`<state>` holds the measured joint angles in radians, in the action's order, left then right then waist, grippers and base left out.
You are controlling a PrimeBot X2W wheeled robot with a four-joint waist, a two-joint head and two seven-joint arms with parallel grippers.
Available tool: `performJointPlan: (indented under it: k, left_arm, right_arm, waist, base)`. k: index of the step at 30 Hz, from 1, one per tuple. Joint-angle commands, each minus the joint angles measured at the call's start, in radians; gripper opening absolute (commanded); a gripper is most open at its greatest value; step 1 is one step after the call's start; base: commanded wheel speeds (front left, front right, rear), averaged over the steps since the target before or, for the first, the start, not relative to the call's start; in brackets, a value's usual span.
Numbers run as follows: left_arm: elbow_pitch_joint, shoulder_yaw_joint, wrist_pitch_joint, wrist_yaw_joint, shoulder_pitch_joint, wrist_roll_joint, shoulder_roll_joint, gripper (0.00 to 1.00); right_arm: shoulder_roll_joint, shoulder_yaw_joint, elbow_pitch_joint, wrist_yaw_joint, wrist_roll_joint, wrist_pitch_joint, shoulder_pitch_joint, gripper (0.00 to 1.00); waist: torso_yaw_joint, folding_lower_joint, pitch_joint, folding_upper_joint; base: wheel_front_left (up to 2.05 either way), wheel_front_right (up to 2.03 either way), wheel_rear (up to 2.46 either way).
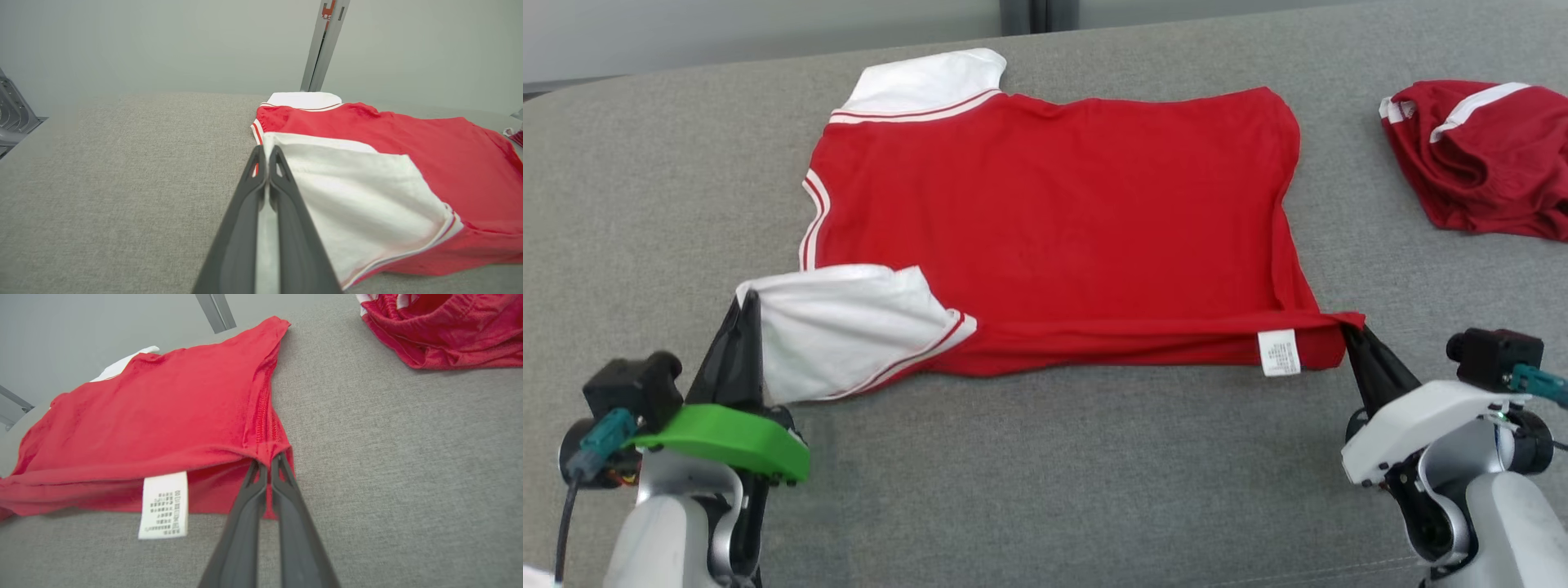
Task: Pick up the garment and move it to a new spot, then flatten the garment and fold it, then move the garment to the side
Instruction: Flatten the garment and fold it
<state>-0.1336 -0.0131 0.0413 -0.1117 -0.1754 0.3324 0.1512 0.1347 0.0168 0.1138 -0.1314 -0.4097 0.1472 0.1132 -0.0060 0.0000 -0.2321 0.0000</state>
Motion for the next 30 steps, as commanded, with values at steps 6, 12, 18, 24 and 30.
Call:
performJointPlan:
  k: [6, 12, 18, 24, 30]
  left_arm:
    - [-0.141, -0.057, 0.047, -0.014, -0.159, 0.011, 0.031, 0.01]
    - [-0.224, -0.089, 0.196, -0.018, -0.219, 0.003, 0.023, 1.00]
    - [-0.161, -0.056, 0.224, 0.019, -0.162, -0.066, 0.012, 1.00]
    - [-0.042, -0.016, 0.223, 0.065, -0.015, -0.111, -0.008, 1.00]
    - [0.026, -0.005, 0.220, 0.093, 0.108, -0.121, -0.010, 1.00]
  right_arm:
    - [0.017, -0.032, 0.094, 0.001, -0.007, -0.053, 0.124, 0.86]
    - [0.024, -0.041, 0.132, 0.001, 0.024, -0.222, 0.154, 1.00]
    - [0.037, -0.053, 0.087, 0.001, 0.122, -0.386, 0.104, 1.00]
    - [0.008, -0.034, -0.048, 0.001, 0.195, -0.406, 0.006, 1.00]
    - [-0.014, -0.035, -0.137, 0.001, 0.224, -0.374, -0.084, 1.00]
  waist:
    - [-0.010, 0.0000, -0.074, 0.0000]
    - [-0.004, 0.0000, -0.086, 0.0000]
    - [-0.007, 0.0000, -0.061, 0.0000]
    - [-0.015, 0.0000, -0.014, 0.0000]
    - [-0.020, 0.0000, 0.026, 0.0000]
  base:
    - [0.00, 0.00, 0.00]
    - [0.00, 0.00, 0.00]
    - [0.00, 0.00, 0.00]
    - [0.00, 0.00, 0.00]
    - [0.00, 0.00, 0.00]
